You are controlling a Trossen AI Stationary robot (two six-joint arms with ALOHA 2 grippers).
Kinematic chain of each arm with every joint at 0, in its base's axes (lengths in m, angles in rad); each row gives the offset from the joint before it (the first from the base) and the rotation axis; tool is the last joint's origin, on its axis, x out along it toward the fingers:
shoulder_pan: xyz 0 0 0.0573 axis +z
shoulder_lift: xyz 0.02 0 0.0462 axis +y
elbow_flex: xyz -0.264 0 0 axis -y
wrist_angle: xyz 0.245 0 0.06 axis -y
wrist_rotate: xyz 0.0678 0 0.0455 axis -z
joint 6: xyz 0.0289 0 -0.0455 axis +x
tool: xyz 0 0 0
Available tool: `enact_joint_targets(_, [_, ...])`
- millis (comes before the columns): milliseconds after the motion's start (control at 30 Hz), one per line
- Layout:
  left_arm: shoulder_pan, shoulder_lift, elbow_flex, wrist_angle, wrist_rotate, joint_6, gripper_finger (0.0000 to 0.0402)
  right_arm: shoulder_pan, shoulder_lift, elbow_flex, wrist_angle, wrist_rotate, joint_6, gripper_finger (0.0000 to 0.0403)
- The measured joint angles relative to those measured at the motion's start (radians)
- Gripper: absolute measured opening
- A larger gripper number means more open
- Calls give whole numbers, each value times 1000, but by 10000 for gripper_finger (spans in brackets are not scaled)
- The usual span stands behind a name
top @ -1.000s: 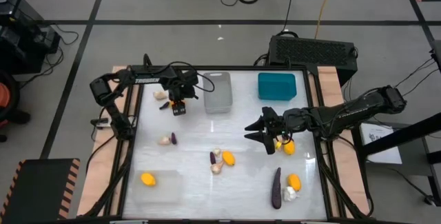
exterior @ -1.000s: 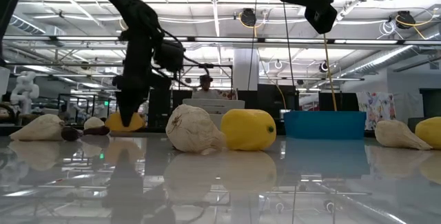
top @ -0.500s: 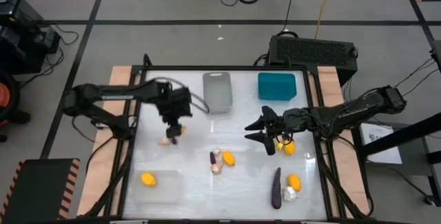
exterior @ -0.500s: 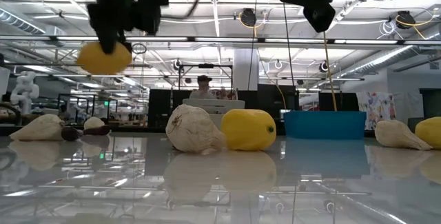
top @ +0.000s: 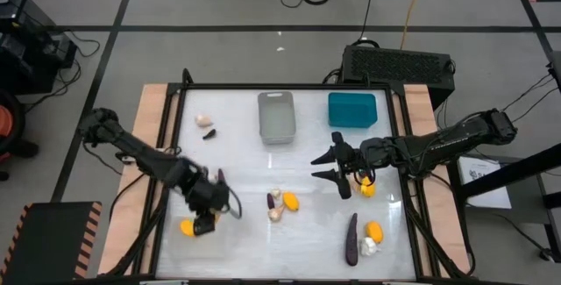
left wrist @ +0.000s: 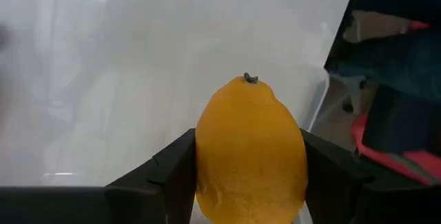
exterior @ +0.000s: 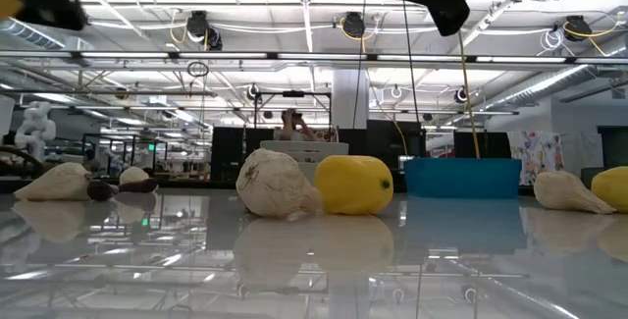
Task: Sort produce into baskets
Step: Put the lemon into the transparent bin
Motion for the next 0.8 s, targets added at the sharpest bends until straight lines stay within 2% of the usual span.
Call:
enact_joint_targets(133, [-105,36,0,42,-102,-151,212,0,0,0,15,0,-69,157])
enact_joint_targets(333, [-198,115,0,70,-131,-284,212,-1,0,0,27,-1,-133,157])
enact_joint_targets(533, [-231,182,0,64,-160,-285,226,0,0,0,26,-5,-115,157])
enact_joint_targets(800, [-178,201,0,52,-162,-192,303,0,0,0,26,-10,-21,157])
